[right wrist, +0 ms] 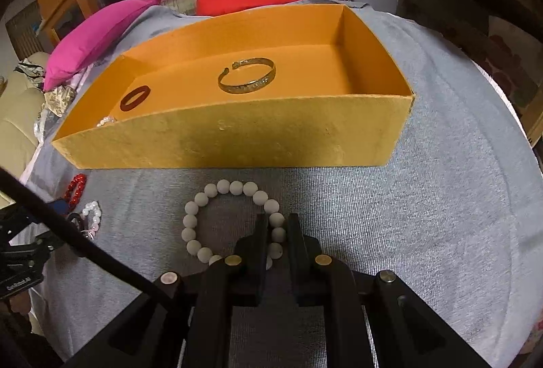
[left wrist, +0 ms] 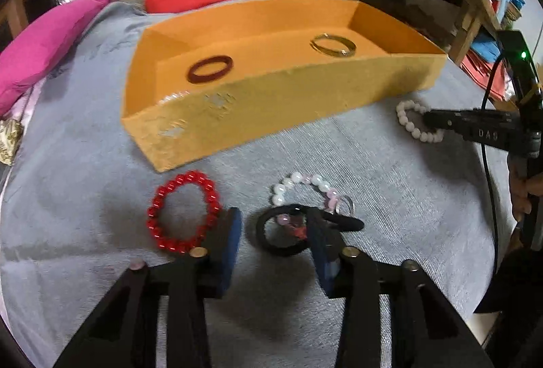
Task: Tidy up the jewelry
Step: 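Grasp the black hair tie with the left tool and lift it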
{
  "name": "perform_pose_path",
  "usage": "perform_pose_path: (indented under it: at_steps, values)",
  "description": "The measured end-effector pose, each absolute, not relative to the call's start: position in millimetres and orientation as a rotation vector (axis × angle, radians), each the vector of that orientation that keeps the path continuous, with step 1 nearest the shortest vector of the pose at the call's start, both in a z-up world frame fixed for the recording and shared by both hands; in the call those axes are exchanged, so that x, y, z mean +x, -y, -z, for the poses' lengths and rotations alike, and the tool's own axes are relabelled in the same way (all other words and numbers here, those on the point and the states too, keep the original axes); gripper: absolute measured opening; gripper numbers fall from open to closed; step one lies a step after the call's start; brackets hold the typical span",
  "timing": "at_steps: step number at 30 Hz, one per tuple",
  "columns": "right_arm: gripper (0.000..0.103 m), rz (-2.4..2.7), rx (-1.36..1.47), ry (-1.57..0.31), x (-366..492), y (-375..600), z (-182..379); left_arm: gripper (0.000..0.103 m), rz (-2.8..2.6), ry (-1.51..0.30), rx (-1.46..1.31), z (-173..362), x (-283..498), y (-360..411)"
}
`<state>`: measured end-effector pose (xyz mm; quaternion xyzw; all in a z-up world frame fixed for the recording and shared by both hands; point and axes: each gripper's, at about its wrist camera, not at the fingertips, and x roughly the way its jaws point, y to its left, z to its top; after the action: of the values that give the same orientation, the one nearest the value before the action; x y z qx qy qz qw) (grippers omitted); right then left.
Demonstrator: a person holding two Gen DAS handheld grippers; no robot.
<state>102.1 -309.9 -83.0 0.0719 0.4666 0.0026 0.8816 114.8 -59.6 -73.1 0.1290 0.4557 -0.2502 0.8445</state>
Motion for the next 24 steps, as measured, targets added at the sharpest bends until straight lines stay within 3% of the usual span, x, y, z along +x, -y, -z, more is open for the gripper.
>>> perform_pose_path:
  at_steps: [6,24]
  values:
    - [0.014,-0.01,0.165,-0.974,101.2,312.4,82.3,0.012,0.566,-0.972,0.266,72.5,108.9,61.8]
    - [0.014,0.005,0.164,-0.969,106.1,310.0,83.9,0.012,0.742,-0.973,0.334,69.4,66.4,75.0]
